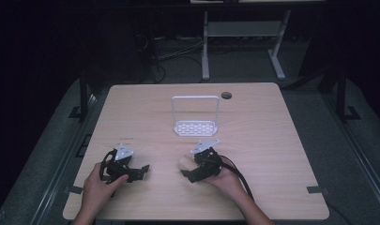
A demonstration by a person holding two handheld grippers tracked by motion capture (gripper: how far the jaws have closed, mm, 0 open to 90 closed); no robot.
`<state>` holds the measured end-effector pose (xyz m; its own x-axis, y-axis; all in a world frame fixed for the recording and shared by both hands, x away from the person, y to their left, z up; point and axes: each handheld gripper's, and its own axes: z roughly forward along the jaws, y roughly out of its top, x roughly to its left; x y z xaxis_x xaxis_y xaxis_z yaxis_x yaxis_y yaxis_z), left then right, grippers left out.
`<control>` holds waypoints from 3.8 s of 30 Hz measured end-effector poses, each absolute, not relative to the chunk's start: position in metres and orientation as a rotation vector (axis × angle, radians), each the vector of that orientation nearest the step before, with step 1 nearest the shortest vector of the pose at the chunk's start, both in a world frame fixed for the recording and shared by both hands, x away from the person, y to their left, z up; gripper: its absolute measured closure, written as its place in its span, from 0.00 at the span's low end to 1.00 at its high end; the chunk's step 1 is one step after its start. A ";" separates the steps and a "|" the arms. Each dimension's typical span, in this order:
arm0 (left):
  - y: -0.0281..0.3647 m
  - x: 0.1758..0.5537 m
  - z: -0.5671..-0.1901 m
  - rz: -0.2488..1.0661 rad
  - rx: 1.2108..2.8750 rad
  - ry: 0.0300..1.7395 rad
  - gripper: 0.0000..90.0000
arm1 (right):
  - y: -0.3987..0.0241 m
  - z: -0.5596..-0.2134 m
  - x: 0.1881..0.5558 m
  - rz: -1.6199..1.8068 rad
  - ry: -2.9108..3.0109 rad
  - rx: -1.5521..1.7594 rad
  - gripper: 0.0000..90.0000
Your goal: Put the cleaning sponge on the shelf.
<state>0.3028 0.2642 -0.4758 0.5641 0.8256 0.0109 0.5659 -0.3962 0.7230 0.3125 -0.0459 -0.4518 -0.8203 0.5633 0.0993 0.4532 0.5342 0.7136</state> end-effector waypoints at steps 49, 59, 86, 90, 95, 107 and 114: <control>0.264 0.303 -0.476 0.488 2.114 1.109 0.14 | -0.045 -0.460 0.311 1.096 2.648 0.840 0.45; 0.264 0.303 -0.476 0.488 2.114 1.109 0.14 | -0.051 -0.455 0.313 1.091 2.622 0.857 0.46; 0.264 0.303 -0.476 0.488 2.114 1.109 0.14 | -0.065 -0.438 0.332 1.100 2.546 0.894 0.46; 0.264 0.303 -0.476 0.489 2.114 1.109 0.14 | -0.066 -0.435 0.337 1.100 2.531 0.900 0.46; 0.264 0.303 -0.476 0.488 2.114 1.109 0.14 | -0.067 -0.433 0.342 1.101 2.517 0.901 0.46; 0.264 0.303 -0.476 0.488 2.119 1.107 0.14 | -0.068 -0.429 0.353 1.100 2.487 0.918 0.46; 0.265 0.303 -0.476 0.490 2.120 1.105 0.14 | -0.067 -0.427 0.360 1.091 2.472 0.925 0.46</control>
